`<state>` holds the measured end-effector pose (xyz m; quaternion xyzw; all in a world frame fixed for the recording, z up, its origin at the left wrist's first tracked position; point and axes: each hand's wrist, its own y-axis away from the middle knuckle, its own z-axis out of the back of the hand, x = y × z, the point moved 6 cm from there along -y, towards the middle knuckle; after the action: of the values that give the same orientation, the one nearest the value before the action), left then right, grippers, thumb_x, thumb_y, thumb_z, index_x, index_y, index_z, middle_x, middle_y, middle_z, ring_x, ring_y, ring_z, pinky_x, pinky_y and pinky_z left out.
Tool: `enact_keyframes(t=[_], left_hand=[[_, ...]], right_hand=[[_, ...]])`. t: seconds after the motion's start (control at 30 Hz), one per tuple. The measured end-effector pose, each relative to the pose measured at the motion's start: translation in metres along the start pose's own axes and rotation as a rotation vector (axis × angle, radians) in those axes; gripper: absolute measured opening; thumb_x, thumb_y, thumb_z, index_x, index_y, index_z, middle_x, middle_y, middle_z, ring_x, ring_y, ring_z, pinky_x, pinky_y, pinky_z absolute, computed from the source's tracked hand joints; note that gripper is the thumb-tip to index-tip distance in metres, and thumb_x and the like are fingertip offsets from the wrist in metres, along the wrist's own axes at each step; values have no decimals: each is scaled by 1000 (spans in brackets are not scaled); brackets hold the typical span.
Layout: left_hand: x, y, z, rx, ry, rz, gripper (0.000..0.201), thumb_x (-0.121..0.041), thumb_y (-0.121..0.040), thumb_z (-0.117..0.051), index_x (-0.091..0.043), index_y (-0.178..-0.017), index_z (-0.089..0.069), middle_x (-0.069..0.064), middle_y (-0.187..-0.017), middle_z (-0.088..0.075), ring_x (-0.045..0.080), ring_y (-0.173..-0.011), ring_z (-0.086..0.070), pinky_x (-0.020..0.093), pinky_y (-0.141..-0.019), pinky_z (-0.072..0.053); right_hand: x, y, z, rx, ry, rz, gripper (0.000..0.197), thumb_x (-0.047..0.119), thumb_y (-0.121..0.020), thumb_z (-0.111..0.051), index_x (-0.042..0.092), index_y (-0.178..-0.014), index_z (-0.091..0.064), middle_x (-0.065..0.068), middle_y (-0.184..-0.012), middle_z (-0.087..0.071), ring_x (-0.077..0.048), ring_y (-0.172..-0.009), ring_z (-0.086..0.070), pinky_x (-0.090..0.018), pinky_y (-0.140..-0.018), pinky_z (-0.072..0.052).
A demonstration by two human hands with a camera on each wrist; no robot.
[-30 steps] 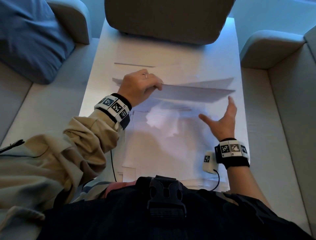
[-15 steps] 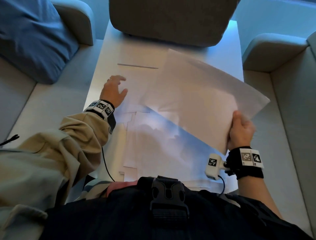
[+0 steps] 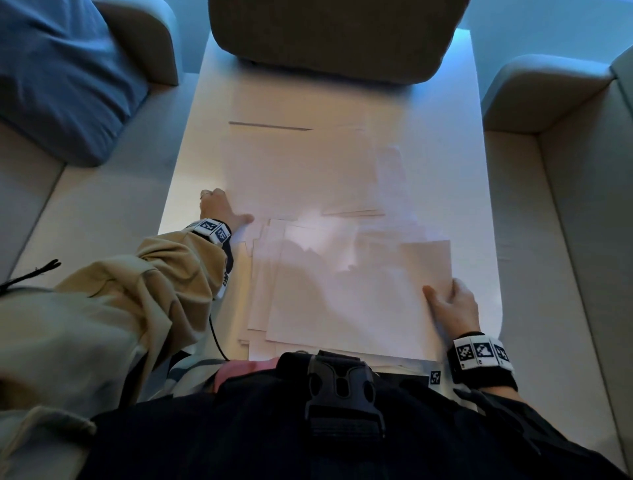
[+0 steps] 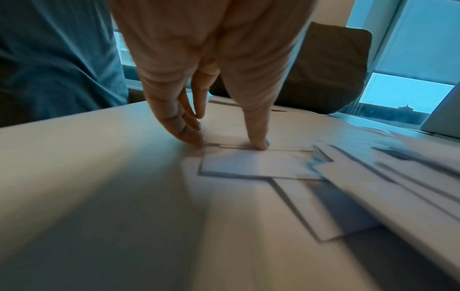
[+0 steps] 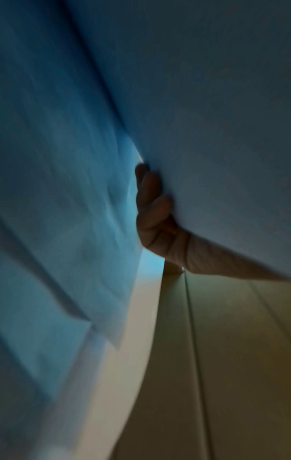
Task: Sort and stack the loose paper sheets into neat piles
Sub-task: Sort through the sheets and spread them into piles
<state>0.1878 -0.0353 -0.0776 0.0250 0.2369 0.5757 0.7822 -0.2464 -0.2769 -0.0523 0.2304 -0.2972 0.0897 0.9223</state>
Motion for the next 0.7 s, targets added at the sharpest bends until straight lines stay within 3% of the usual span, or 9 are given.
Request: enact_keyframes(t=[0.13,0.27,0.47,0.53,0.63,0.7], left_hand=[[-7,0,1,46,28,53,81,-41,-64,-83,5,-121,-48,20,-121,-55,35,-115,-51,40,-96,-44],[-11,3,6,89,38,83,66,-37,-67,-83,5,-110,-56,20,-115,-62,36,-107,-59,36,-88,-47],[-15,11,9,138,31,152,55,-33,-71,-81,5,-101,-57,20,-107,-65,34,-97,-63,32,-74,-47],[-13,10,9,164,54,183,54,-34,-71,-81,4,-99,-57,19,-103,-66,33,-94,-63,34,-75,-48],[-8,8,5,232,89,240,56,-35,-72,-80,4,-103,-55,17,-94,-63,32,-84,-60,35,-72,-46],[-8,7,5,253,111,246,60,-31,-72,-81,4,-112,-54,16,-100,-62,31,-84,-56,36,-77,-46]], right_hand=[[8,-5,1,-98,106,87,58,21,-78,-75,4,-127,-49,-19,-125,-45,-33,-107,-55,-42,-98,-45],[27,-4,-10,-159,247,144,65,25,-76,-76,8,-132,-47,-18,-129,-38,-35,-120,-44,-46,-98,-43],[43,-5,-40,11,358,161,73,34,-75,-78,10,-135,-44,-18,-140,-30,-34,-131,-33,-46,-104,-39],[42,-5,-45,52,391,152,70,34,-75,-77,11,-133,-46,-17,-141,-30,-34,-133,-29,-45,-106,-37],[42,-5,-46,60,396,151,67,34,-74,-78,14,-131,-48,-14,-142,-30,-33,-132,-30,-44,-106,-37],[42,-5,-45,64,397,152,66,34,-74,-78,16,-130,-49,-13,-141,-31,-32,-133,-30,-43,-105,-37]])
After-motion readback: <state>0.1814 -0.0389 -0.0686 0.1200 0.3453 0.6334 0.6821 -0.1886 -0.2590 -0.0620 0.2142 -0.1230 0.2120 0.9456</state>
